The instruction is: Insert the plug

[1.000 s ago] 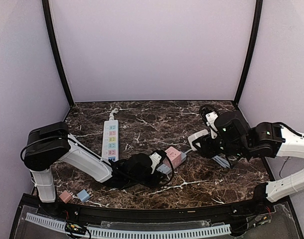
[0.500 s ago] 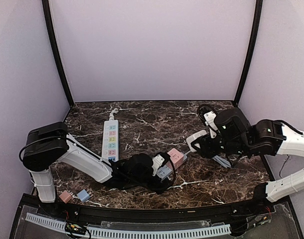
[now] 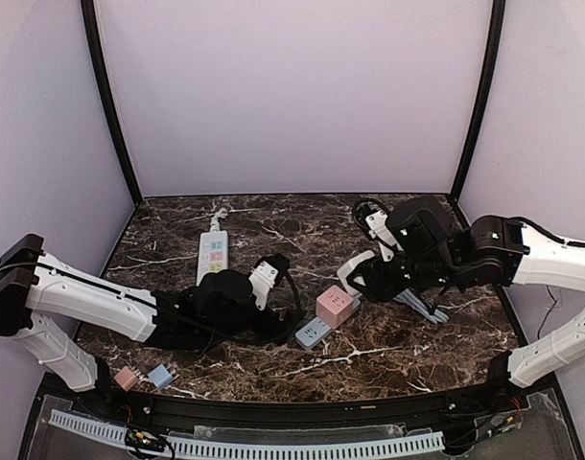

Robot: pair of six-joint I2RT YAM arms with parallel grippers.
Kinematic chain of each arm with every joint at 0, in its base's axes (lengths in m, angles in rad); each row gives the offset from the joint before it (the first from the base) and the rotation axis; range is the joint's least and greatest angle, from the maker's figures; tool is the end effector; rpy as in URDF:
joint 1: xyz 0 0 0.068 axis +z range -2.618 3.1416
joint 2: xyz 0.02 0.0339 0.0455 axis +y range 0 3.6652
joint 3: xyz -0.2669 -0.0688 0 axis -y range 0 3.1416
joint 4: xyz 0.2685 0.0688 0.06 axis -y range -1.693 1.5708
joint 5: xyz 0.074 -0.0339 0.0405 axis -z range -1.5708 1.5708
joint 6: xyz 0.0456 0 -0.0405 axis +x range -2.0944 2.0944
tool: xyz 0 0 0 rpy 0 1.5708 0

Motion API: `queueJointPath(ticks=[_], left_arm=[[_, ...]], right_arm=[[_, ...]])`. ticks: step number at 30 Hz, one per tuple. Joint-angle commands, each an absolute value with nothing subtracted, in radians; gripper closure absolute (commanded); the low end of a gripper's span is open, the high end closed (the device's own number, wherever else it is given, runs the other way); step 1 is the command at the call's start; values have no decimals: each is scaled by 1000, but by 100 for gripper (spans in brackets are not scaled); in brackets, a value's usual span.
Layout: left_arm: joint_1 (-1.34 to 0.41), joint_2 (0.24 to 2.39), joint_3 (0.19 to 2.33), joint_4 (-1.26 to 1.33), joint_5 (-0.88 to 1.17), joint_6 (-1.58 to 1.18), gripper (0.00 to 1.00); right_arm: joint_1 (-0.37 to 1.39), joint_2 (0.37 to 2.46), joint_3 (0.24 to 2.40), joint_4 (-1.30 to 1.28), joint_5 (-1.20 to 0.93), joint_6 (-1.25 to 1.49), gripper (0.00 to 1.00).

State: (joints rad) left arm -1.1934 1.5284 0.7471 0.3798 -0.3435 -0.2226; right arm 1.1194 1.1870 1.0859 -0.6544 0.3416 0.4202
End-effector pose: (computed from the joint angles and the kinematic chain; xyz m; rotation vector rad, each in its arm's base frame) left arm 0.1430 -0.3190 0.1880 0.7235 1.8593 -0.5919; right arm 0.1352 0.2438 0.3134 -0.6269 2.2198 0.4065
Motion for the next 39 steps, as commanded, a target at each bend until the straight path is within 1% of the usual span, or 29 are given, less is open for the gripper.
queueJointPath(ticks=[1, 11, 16, 23, 26, 30, 39], left_arm=[[-1179, 1424, 673, 340, -527, -184, 1], [-1079, 1266, 535, 342, -558, -213, 1], [-1022, 1187, 463, 384, -548, -233, 1], [-1003, 1123, 424, 380, -558, -224, 1], [-998, 1101, 388, 420, -561, -225, 1], [-996, 1080, 400, 367, -590, -214, 1], [-994, 1009, 366, 353, -607, -207, 1]], right_arm=[[1133, 1247, 1162, -649, 318, 426, 100], [1169, 1446, 1282, -690, 294, 478, 100], [1192, 1509, 1335, -716, 262, 511, 100], [1195, 1570, 1361, -740, 177, 518, 100], [1195, 1605, 1375, -760, 156, 516, 100], [1196, 1648, 1393, -779, 147, 499, 100], [1196, 1719, 1402, -771, 150, 486, 100]])
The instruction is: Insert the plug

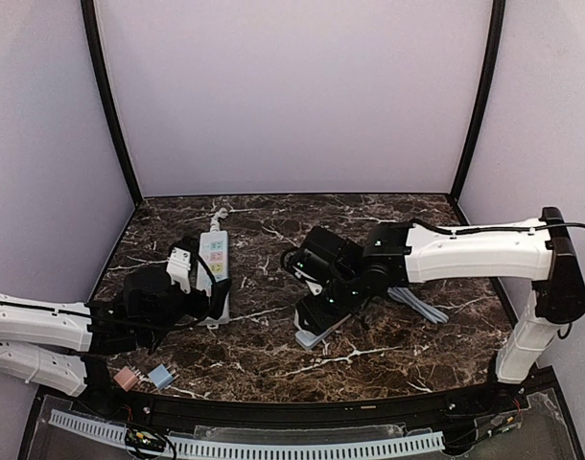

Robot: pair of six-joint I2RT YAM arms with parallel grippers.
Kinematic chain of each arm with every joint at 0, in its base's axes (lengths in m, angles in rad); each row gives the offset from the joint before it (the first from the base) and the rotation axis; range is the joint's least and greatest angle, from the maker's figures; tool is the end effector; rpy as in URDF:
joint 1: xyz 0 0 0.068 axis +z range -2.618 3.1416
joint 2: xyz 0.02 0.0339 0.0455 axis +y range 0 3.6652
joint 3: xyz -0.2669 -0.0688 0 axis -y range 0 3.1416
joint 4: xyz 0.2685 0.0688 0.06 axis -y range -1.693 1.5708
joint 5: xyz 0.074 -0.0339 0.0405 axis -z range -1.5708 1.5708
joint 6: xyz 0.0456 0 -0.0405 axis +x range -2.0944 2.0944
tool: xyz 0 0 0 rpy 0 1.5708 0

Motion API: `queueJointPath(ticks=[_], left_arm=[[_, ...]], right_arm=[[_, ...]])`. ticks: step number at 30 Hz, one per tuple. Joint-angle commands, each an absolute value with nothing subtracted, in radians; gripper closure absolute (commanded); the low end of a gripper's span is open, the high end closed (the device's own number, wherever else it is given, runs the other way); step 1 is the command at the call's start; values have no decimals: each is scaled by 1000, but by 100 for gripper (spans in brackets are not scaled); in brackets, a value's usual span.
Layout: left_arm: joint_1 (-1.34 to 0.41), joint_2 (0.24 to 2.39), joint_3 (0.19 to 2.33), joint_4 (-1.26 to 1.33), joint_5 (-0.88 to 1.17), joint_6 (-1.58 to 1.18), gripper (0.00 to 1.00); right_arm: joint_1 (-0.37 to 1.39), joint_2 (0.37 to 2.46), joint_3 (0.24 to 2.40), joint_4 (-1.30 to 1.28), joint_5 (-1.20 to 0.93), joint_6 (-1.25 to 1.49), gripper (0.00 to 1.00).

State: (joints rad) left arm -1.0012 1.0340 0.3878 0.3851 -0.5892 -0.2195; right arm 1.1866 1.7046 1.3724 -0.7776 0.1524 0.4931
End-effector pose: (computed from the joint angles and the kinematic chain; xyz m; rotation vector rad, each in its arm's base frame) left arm 0.1519 -0.1902 0.2002 0.2901 1.7760 -0.3356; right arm 0.1496 0.3515 0.2405 -0.8731 2.5586 0.3345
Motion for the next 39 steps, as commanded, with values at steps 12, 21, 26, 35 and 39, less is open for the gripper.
queueJointPath(ticks=[12, 21, 26, 35, 39], left_arm=[[-995, 999, 361, 348, -600, -208, 1], [-995, 991, 357, 347, -600, -207, 1], [-995, 989, 357, 347, -601, -208, 1], [-995, 981, 355, 343, -604, -206, 1], [-995, 973, 352, 342, -604, -206, 1]], right_arm=[[1194, 1772, 1407, -749, 168, 501, 100], [1184, 1782, 1395, -726, 185, 504, 100], [1178, 1790, 1390, -718, 184, 505, 100], [1175, 1813, 1390, -731, 208, 535, 100], [1175, 1815, 1390, -742, 219, 557, 100]])
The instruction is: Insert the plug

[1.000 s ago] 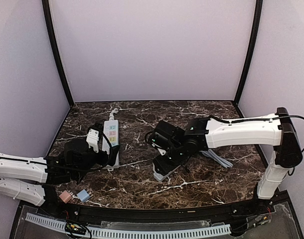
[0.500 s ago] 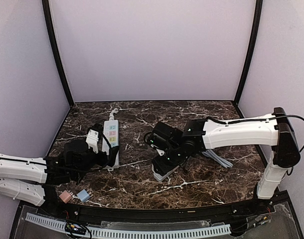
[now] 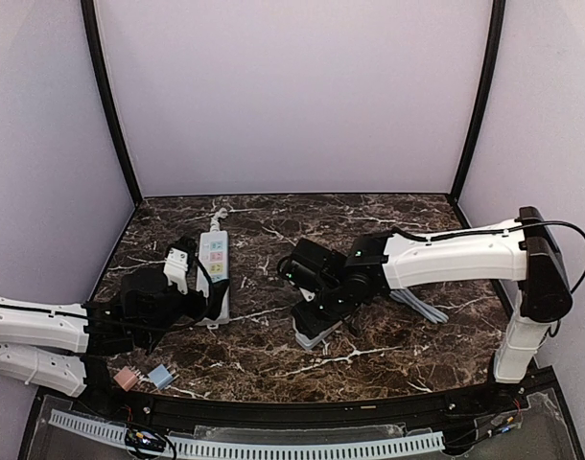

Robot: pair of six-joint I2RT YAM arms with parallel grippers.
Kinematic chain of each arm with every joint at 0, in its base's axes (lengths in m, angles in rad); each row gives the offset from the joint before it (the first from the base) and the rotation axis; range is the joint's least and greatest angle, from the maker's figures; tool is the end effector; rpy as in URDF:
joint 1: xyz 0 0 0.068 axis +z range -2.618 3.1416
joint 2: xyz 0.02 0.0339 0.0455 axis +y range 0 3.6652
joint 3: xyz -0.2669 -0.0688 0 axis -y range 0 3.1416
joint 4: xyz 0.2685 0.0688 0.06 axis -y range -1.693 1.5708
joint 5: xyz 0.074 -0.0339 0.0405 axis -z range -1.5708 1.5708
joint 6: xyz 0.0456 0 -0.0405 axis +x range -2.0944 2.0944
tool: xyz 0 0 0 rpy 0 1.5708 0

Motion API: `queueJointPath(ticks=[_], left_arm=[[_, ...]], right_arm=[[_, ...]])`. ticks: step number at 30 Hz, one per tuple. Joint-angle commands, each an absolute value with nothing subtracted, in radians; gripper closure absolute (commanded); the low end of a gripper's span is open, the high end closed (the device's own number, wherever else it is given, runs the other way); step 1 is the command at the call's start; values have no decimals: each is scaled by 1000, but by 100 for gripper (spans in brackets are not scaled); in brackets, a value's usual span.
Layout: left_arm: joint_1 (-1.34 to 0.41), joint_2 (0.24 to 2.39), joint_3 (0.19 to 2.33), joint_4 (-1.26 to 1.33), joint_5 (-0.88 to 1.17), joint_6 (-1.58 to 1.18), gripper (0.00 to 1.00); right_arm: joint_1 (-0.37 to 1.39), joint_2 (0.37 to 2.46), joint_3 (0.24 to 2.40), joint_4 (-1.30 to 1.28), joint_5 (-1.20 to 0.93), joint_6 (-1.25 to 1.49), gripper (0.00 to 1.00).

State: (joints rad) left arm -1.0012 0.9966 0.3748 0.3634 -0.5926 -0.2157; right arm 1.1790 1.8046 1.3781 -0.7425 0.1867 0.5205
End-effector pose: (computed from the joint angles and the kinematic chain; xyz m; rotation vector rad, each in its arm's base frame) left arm 0.1489 -0.1853 0.2014 0.2895 1.7730 -0.3317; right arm 0.1596 0.3642 0.2073 -0.8327 2.5979 0.2486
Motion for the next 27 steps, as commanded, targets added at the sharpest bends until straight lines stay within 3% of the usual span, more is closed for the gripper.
queueJointPath(ticks=[1, 27], left_arm=[[-995, 971, 352, 342, -605, -206, 1], [-995, 960, 348, 341, -604, -206, 1]], right_arm=[[1176, 1817, 1390, -745, 220, 562, 100], [1189, 1895, 1449, -838, 256, 545, 100]])
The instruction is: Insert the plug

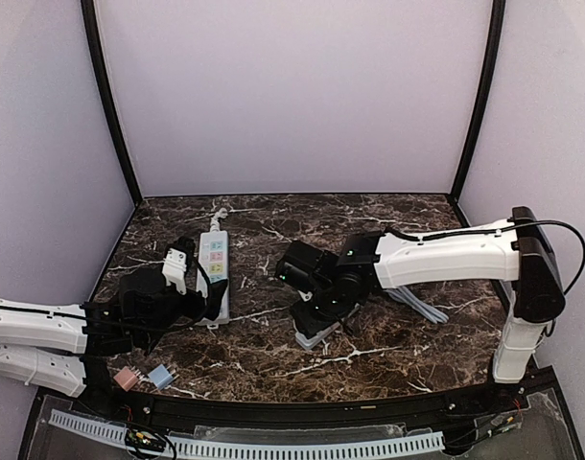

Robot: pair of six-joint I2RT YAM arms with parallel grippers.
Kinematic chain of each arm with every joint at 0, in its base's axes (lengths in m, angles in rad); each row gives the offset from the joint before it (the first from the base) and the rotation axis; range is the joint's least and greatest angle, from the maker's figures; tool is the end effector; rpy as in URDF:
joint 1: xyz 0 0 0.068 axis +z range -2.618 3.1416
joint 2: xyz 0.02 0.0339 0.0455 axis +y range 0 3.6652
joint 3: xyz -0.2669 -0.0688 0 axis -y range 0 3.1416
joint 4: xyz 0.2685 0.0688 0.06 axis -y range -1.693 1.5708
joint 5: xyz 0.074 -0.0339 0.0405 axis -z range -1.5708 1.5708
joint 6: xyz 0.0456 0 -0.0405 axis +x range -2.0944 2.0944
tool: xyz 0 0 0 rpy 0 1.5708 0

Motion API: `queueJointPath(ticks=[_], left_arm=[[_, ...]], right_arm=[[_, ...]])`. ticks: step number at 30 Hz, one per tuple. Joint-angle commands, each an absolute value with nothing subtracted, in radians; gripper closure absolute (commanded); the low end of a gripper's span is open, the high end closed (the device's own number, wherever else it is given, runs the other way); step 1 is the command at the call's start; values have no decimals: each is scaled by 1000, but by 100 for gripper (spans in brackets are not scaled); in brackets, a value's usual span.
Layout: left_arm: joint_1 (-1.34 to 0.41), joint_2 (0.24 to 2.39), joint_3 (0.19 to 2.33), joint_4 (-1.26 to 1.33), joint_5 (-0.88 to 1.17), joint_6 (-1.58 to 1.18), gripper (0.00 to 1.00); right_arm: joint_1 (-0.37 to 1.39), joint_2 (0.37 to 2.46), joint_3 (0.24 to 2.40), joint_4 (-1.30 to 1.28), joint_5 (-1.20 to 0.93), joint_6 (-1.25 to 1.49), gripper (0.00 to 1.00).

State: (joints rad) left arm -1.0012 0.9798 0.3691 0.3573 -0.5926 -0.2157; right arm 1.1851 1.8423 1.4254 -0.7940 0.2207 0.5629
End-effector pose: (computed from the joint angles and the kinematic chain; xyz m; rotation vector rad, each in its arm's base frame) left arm 0.1476 -0.1832 0.2023 0.2868 1.7695 -0.3348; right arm 0.1609 0.3697 0.2059 -0.7854 2.6230 0.1873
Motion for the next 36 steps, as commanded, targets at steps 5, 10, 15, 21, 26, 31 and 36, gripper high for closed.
queueJointPath(ticks=[5, 10, 15, 21, 26, 31, 36], left_arm=[[-994, 957, 346, 340, -605, -205, 1], [-994, 957, 346, 342, -604, -205, 1], [-994, 956, 346, 341, -603, -205, 1], [-996, 954, 345, 340, -602, -206, 1], [-995, 953, 345, 340, -602, -206, 1], [-994, 952, 344, 341, -601, -206, 1], [-995, 951, 343, 341, -603, -206, 1]], right_arm=[[1189, 1906, 1462, -860, 255, 534, 100], [1189, 1907, 1454, -862, 225, 514, 100], [1189, 1918, 1465, -889, 208, 499, 100], [1182, 1907, 1468, -905, 207, 499, 100], [1172, 1917, 1452, -900, 205, 504, 100], [1172, 1930, 1454, -910, 168, 449, 100], [1170, 1938, 1470, -969, 183, 422, 100]])
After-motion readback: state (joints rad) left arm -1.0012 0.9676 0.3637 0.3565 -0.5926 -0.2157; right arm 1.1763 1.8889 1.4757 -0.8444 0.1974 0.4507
